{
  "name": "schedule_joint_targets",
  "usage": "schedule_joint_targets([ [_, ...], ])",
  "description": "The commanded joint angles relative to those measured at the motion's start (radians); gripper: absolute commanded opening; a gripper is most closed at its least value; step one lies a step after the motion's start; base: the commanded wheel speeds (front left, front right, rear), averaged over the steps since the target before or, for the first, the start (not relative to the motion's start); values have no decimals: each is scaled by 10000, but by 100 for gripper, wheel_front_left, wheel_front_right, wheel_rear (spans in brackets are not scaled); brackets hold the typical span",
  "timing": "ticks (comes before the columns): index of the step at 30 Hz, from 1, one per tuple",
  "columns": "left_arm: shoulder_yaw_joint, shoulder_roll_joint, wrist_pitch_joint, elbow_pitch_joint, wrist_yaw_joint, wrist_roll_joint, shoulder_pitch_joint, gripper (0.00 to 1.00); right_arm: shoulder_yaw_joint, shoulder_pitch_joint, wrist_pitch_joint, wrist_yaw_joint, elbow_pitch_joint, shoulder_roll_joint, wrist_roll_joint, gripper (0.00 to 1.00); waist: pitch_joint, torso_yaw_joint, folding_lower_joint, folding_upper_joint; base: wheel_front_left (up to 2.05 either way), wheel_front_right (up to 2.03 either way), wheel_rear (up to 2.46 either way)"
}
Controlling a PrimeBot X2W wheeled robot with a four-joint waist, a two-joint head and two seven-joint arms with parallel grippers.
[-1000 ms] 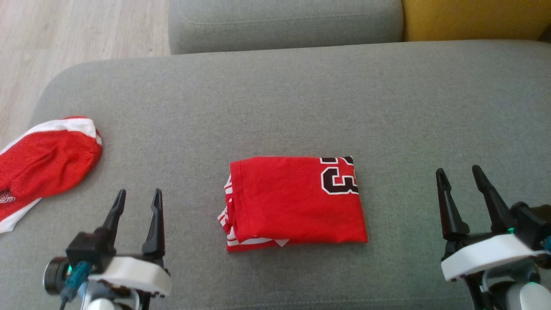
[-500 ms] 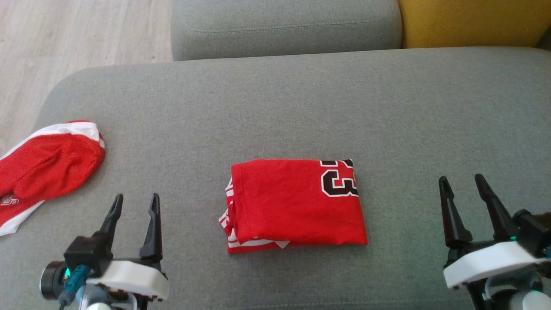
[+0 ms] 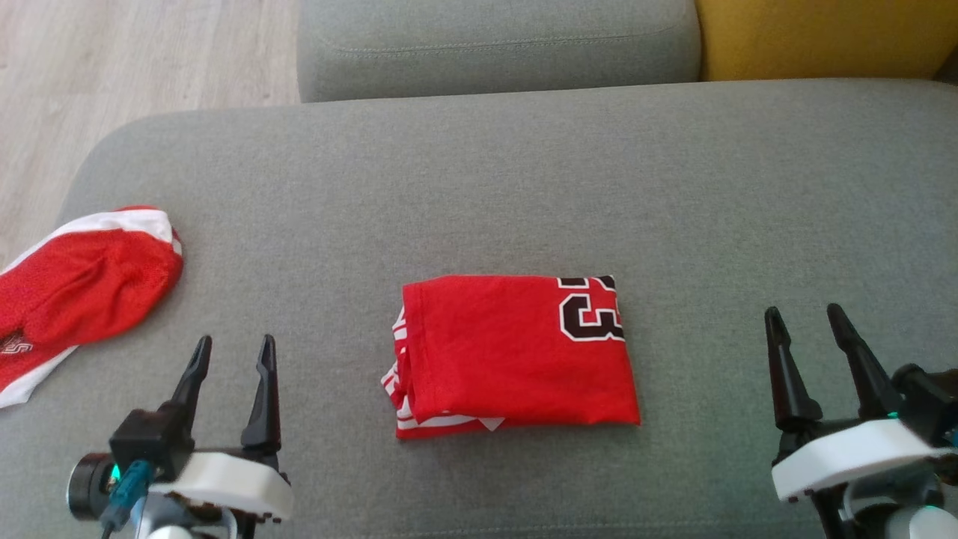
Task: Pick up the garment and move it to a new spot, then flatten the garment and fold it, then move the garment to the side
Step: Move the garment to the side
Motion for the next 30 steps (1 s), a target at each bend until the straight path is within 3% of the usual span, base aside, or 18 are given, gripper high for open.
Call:
schedule_joint_targets([
  [1,327,219,-63,-366,61,-35,-441,100,177,-222,49,-7,-360,-97,-22,100,19,36,0,-1,0,0,0],
  [9,143,172,-197,-479,-66,22,-1042,100,359,-559,324,-7,311,-108,-35,100,531,618,0,-1,0,0,0],
  [21,-114,-252,-524,-146,-397,109,-2382,100,1100,-1936,463,-7,3742,-64,316,100,1313,2045,0,-1,0,0,0],
  [26,-133,-388,-561,-52,-500,184,-2600,100,1094,-2306,738,-7,4576,-41,333,100,1435,2278,0,-1,0,0,0],
  [27,-121,-414,-565,-49,-512,213,-2624,100,1135,-2362,880,-7,4730,-37,360,80,1450,2298,0,-1,0,0,0],
  [28,-95,-439,-568,-75,-520,248,-2641,100,1169,-2413,966,-7,4823,-33,384,30,1464,2304,0,-1,0,0,0],
  [29,-65,-457,-569,-106,-527,285,-2645,100,1202,-2449,1030,-7,4877,-31,384,0,1474,2298,0,-1,0,0,0],
  [30,-4,-470,-571,-160,-548,373,-2609,100,1285,-2512,1073,-7,4880,-27,389,0,1493,2230,0,-1,0,0,0],
])
